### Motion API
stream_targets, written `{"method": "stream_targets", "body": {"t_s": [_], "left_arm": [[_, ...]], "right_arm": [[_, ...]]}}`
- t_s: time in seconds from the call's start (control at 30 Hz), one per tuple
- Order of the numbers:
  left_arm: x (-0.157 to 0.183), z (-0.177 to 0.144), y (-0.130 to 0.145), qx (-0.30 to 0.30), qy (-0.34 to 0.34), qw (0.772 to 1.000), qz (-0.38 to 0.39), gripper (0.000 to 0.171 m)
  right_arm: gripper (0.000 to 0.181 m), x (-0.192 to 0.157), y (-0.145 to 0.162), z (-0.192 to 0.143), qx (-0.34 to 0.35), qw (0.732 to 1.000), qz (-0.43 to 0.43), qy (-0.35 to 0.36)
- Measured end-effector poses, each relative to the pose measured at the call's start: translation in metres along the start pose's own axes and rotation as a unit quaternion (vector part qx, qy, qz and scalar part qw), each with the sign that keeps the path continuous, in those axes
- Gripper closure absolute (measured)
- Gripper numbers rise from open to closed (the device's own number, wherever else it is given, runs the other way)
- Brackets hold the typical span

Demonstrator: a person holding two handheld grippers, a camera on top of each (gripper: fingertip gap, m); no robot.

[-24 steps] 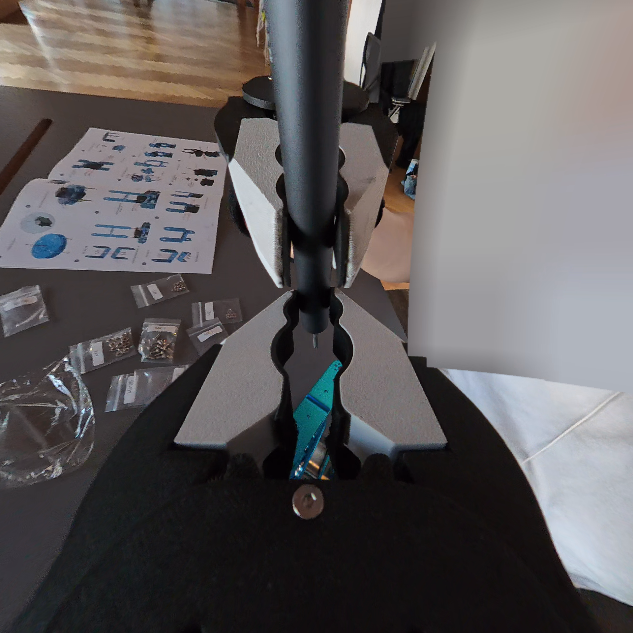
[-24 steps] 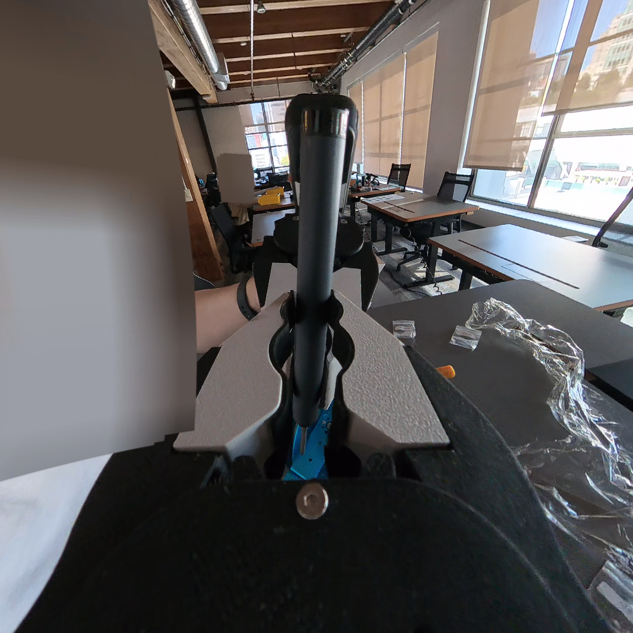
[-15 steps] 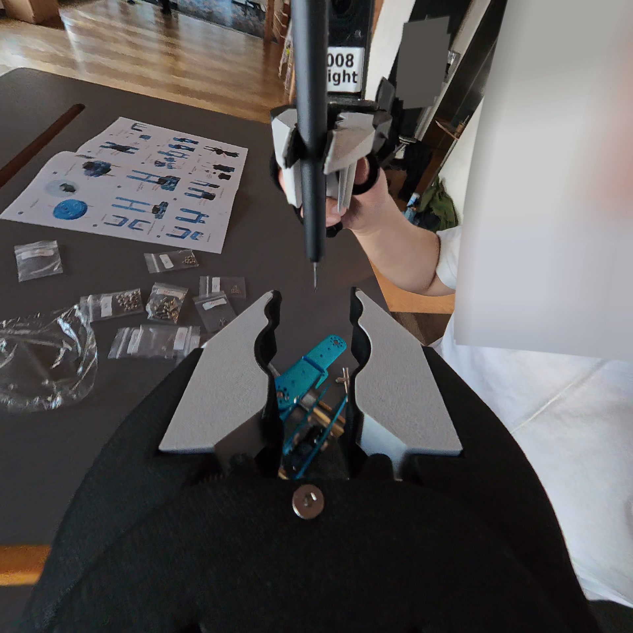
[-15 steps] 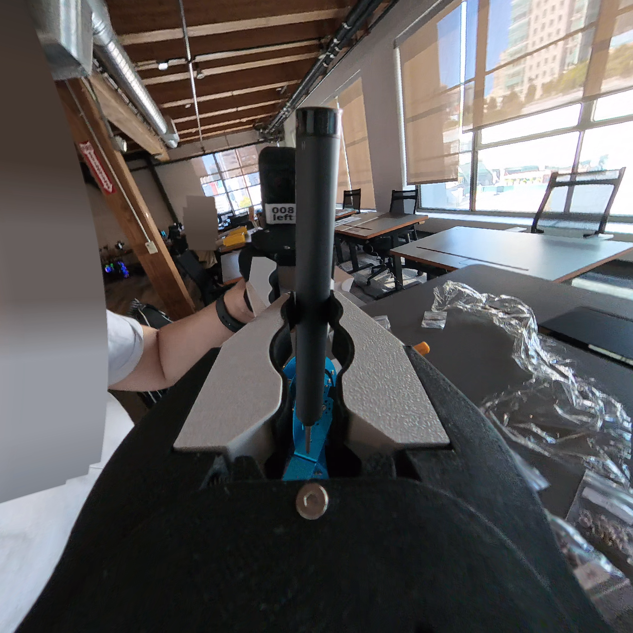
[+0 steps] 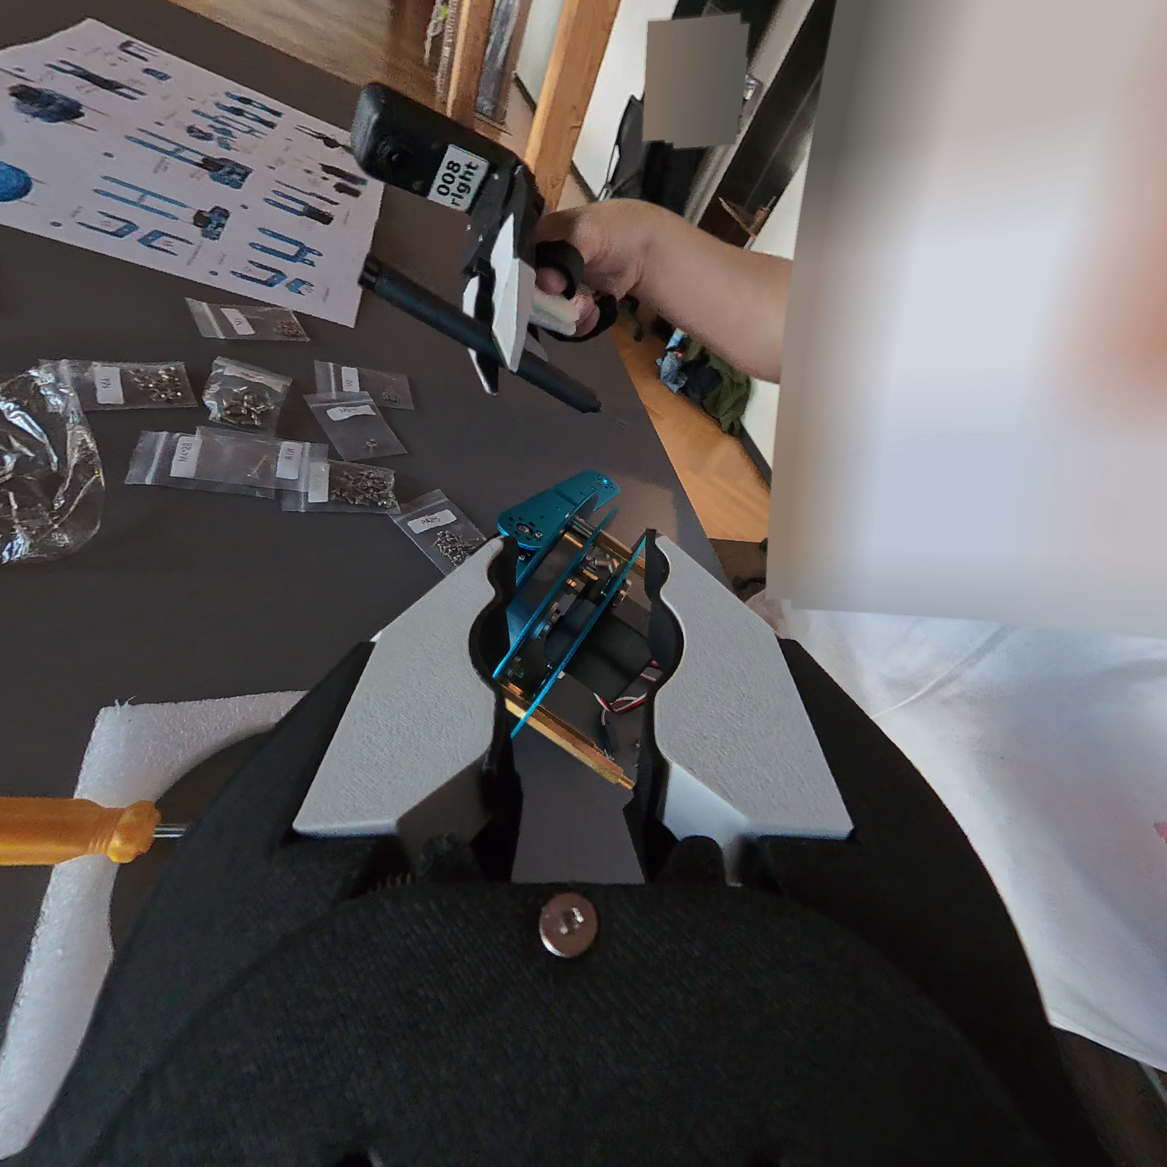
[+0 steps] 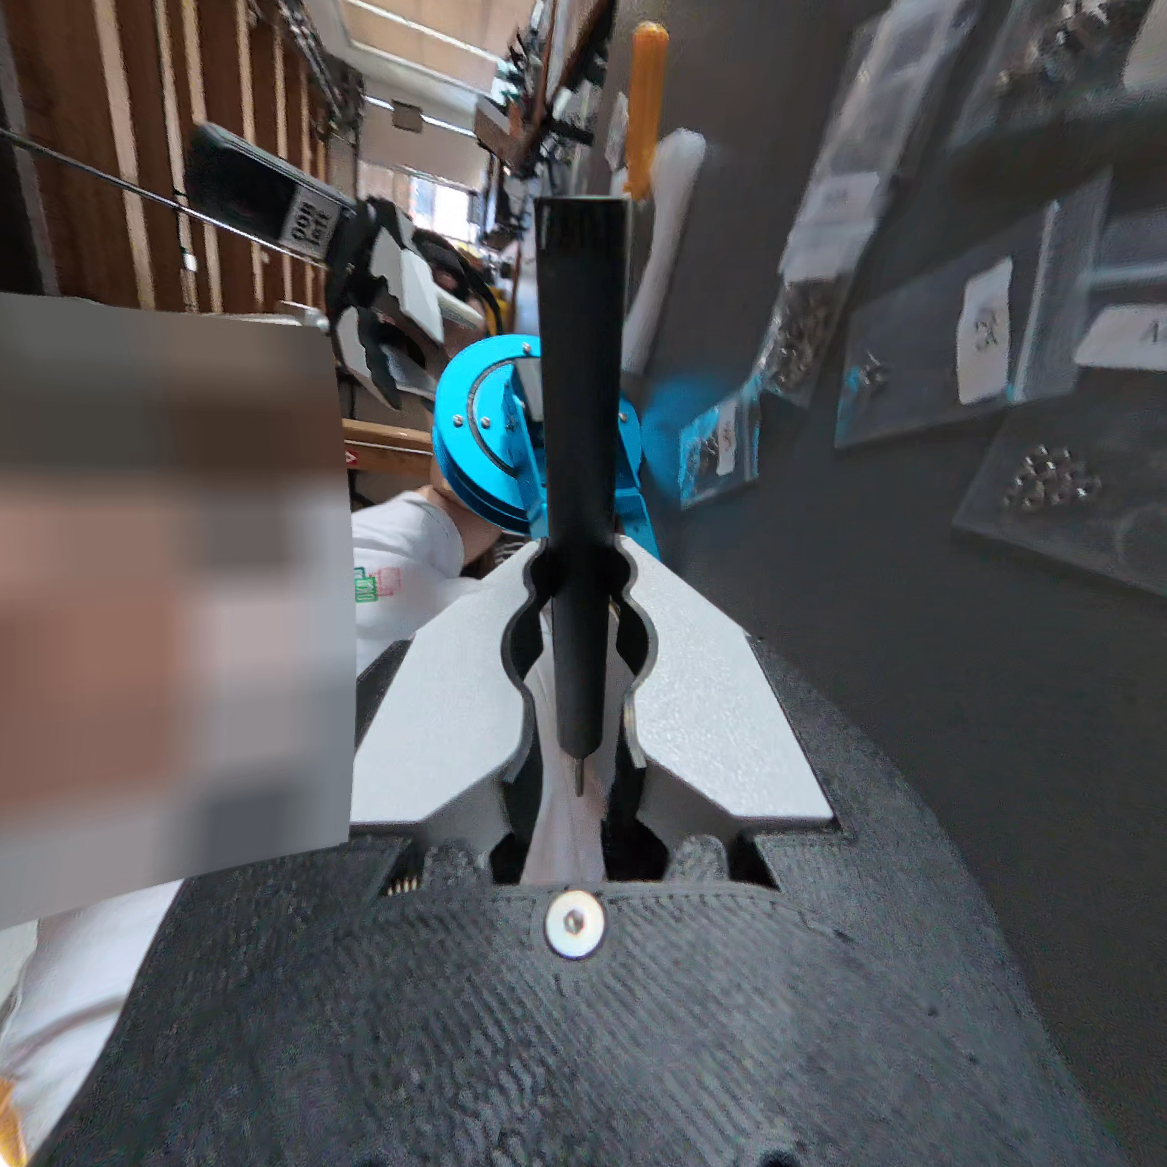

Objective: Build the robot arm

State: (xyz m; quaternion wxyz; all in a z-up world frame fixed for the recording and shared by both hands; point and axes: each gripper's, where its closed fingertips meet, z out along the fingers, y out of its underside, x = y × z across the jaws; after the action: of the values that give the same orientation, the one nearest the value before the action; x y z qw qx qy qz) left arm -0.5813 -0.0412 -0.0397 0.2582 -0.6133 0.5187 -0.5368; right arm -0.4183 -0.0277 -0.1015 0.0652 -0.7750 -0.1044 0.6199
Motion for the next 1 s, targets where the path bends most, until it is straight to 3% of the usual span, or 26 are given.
{"method": "stream_targets", "body": {"t_s": [0.17, 0.3, 0.47, 0.63, 0.73, 0.83, 0.93, 1.0], "left_arm": [[-0.006, 0.01, 0.012, -0.028, 0.036, 0.997, 0.061, 0.137], [-0.003, 0.016, 0.009, -0.018, 0.075, 0.995, 0.063, 0.15], [-0.004, 0.018, 0.008, -0.004, 0.079, 0.996, 0.037, 0.155], [0.005, 0.016, 0.007, 0.02, 0.072, 0.997, 0.019, 0.135], [0.0, 0.013, 0.009, 0.022, 0.058, 0.997, 0.037, 0.136], [-0.003, 0.007, 0.01, 0.013, 0.054, 0.996, 0.075, 0.134], [-0.004, 0.009, 0.013, 0.0, 0.059, 0.992, 0.108, 0.131], [-0.001, 0.013, 0.014, -0.007, 0.077, 0.99, 0.115, 0.134]], "right_arm": [[0.164, 0.034, 0.015, -0.002, -0.09, 0.978, -0.036, 0.182], [0.164, 0.049, 0.021, -0.005, -0.156, 0.942, -0.077, 0.288], [0.164, 0.074, 0.023, -0.011, -0.217, 0.885, -0.137, 0.389], [0.162, 0.072, 0.021, -0.004, -0.217, 0.881, -0.185, 0.378], [0.15, 0.065, 0.015, -0.01, -0.183, 0.882, -0.225, 0.372], [0.131, 0.037, -0.001, -0.017, -0.084, 0.871, -0.308, 0.374], [0.099, -0.019, 0.007, 0.016, 0.038, 0.852, -0.448, 0.27], [0.099, -0.027, 0.025, 0.043, 0.069, 0.827, -0.504, 0.239]]}}
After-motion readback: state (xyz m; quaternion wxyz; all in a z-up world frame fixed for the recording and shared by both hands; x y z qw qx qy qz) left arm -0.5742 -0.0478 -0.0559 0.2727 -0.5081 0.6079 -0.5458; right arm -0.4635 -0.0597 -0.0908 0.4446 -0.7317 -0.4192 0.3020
